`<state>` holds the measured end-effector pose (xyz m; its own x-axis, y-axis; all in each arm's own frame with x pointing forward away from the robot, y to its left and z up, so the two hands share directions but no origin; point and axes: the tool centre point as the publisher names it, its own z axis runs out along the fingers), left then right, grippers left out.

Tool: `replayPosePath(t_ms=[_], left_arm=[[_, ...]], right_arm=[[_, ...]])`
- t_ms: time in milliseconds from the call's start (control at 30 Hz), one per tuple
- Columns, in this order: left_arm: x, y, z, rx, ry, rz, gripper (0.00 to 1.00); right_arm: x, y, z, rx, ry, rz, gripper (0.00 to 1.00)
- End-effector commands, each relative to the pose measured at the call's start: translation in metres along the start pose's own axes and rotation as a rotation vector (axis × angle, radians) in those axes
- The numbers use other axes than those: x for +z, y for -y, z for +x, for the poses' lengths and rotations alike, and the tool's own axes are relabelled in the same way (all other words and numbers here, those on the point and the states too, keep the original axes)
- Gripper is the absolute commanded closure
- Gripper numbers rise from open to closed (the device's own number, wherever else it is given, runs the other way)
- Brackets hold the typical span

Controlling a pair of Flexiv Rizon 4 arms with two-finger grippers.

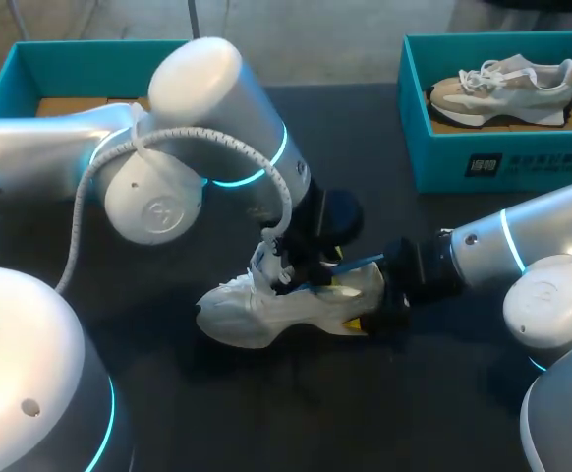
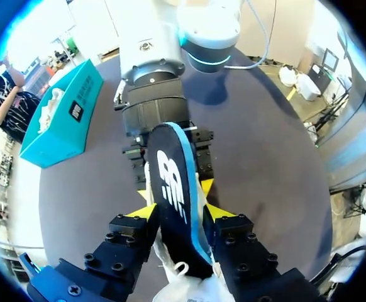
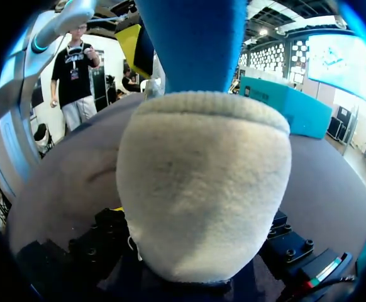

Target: Take the shoe out of the shoebox, open the shoe tongue, remove and reinsert the insole, then place the shoe into the shoebox

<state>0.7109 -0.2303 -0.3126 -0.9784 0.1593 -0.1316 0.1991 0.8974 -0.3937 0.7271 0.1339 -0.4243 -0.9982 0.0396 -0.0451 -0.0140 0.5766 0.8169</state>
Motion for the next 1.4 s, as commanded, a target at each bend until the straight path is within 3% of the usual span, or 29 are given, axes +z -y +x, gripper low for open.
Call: replayPosePath(t_ms=[33,533,700,967,1100,1167,1200,1400], left_arm=[[0.002,-0.003,0.007,0.000,0.041,0.009,0.56],[0.008,-0.004,-0.002,-0.049,0.125,0.080,0.67],[0.014,-0.002,0.000,-0.074,0.123,0.095,0.58],[0.019,0.002,0.003,-0.097,0.123,0.124,0.60],[0.022,0.002,0.002,-0.105,0.126,0.127,0.72],[0.024,0.001,0.002,-0.110,0.123,0.130,0.86],[0.024,0.001,0.001,-0.114,0.119,0.134,1.00],[0.017,0.001,0.001,-0.134,0.111,0.166,1.00]], right_arm=[[0.002,0.001,0.000,0.000,0.002,0.003,1.00],[0.002,0.001,0.000,0.000,0.002,0.003,1.00],[0.002,0.001,0.000,0.000,0.002,0.003,1.00],[0.002,0.001,0.000,0.000,0.002,0.003,1.00],[0.002,0.001,0.000,0.000,0.002,0.003,1.00],[0.002,0.001,0.000,0.000,0.002,0.003,1.00],[0.002,0.001,0.000,0.000,0.002,0.003,1.00],[0.002,0.001,0.000,0.000,0.002,0.003,1.00]])
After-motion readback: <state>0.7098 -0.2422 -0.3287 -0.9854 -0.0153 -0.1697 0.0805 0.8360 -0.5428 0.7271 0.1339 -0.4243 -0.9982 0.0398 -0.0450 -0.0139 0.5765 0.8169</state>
